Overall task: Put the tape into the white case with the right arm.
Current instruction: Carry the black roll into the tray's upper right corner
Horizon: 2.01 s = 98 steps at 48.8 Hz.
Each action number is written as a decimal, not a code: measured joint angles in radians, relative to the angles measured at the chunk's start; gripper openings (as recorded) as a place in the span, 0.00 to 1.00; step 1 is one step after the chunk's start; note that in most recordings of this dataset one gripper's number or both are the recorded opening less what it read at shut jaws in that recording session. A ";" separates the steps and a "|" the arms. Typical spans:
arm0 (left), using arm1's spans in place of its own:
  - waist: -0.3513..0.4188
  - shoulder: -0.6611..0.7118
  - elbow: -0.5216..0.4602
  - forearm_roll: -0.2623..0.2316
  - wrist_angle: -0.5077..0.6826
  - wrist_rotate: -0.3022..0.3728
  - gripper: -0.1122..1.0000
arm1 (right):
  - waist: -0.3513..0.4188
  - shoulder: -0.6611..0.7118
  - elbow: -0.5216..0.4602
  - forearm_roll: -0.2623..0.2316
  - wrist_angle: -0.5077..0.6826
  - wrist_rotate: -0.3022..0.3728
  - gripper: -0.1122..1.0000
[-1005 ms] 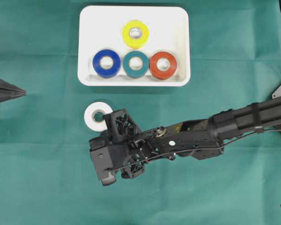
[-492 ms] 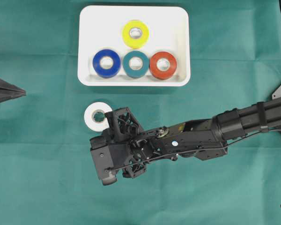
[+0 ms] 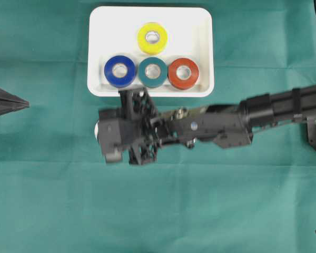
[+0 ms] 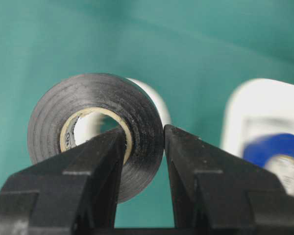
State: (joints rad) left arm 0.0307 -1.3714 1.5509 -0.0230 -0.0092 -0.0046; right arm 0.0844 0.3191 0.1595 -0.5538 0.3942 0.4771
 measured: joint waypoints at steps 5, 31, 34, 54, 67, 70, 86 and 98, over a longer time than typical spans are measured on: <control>0.000 0.002 0.000 0.000 0.000 0.000 0.10 | -0.054 -0.011 0.000 0.000 0.002 0.000 0.10; 0.000 0.002 0.000 0.000 0.002 0.000 0.10 | -0.330 -0.011 0.000 -0.003 -0.083 -0.002 0.10; 0.000 0.002 -0.002 0.000 0.000 0.000 0.10 | -0.348 -0.012 0.002 -0.003 -0.092 0.000 0.10; 0.000 0.002 0.000 0.000 0.000 0.000 0.10 | -0.385 -0.029 0.044 -0.006 -0.046 -0.012 0.10; 0.000 0.000 -0.002 0.000 0.000 0.000 0.10 | -0.431 -0.160 0.204 -0.025 -0.025 -0.012 0.10; 0.000 0.000 0.000 0.002 0.000 0.000 0.10 | -0.437 -0.186 0.244 -0.026 -0.040 -0.009 0.10; 0.000 0.000 0.000 0.000 0.000 0.000 0.10 | -0.489 -0.288 0.426 -0.028 -0.095 -0.011 0.10; 0.000 0.000 -0.002 0.000 0.000 0.000 0.10 | -0.500 -0.295 0.460 -0.028 -0.107 -0.012 0.10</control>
State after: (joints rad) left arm 0.0307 -1.3714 1.5493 -0.0230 -0.0092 -0.0046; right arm -0.4157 0.0245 0.6197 -0.5814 0.2869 0.4648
